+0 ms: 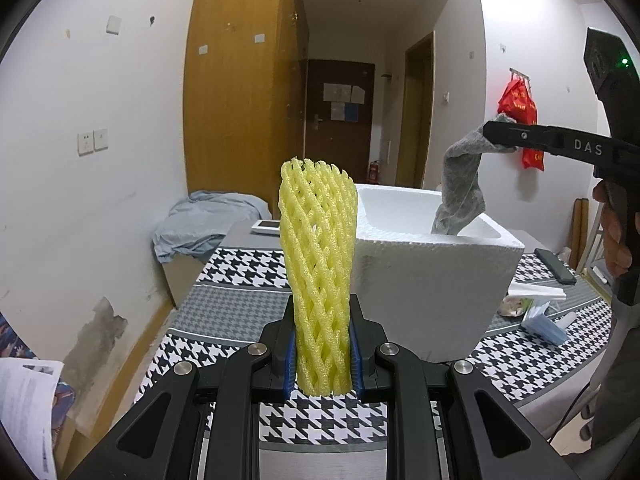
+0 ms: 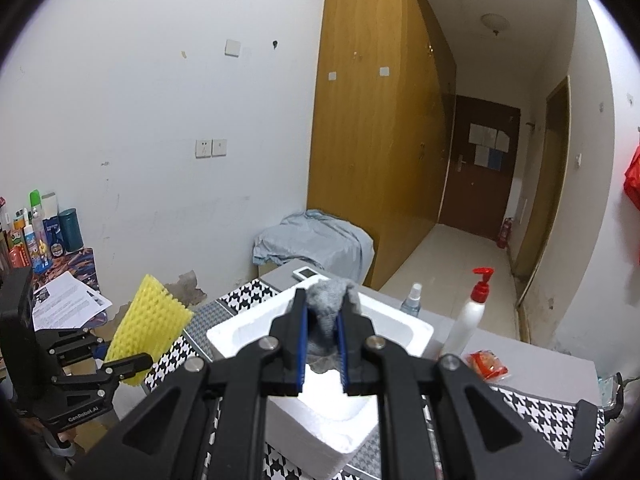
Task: Organize soft objects
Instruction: 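Carry the grey sock into the white foam box and open the right tool, then lower the yellow net into the white foam box and open the left tool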
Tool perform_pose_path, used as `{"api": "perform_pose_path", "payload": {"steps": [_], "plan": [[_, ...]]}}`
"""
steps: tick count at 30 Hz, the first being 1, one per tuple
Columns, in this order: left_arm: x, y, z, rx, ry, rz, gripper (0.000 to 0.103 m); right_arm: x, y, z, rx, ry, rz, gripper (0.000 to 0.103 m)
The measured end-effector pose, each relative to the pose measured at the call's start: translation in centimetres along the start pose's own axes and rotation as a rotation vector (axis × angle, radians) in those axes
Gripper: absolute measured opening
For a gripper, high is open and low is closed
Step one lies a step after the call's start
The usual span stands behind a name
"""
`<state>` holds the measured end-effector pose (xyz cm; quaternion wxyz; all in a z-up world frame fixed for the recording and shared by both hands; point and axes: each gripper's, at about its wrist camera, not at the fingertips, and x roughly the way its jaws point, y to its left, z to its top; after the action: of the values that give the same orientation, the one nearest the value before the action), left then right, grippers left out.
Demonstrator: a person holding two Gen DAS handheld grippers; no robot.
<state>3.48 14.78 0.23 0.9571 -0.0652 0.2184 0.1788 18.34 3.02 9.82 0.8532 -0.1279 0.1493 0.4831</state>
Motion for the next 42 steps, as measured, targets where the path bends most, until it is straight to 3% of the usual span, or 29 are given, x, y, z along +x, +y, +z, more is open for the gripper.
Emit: {"api": "perform_pose_path", "payload": {"steps": [21,23,25,27,42], "plan": [[0.1,0.8,-0.3,-0.021,0.004,0.021,0.022,4.9,-0.4,-0.9,0.031,0.162,-0.011,0.016],[0.1,0.8,-0.3,-0.021,0.003,0.024,0.022,5.3,-0.4,-0.8,0.031,0.172,-0.017,0.023],[0.1,0.7,-0.3,-0.016,0.006,0.025,0.022,5.4,-0.5,-1.0,0.035,0.179,-0.034,0.066],[0.0,0.7,-0.2,-0.015,0.005,0.026,0.022,5.0,-0.6,-1.0,0.044,0.158,-0.035,0.082],[-0.4,-0.6,1.3,0.016,-0.025,0.012,0.022,2.8,-1.3,-1.2,0.059,0.116,-0.039,0.086]]}}
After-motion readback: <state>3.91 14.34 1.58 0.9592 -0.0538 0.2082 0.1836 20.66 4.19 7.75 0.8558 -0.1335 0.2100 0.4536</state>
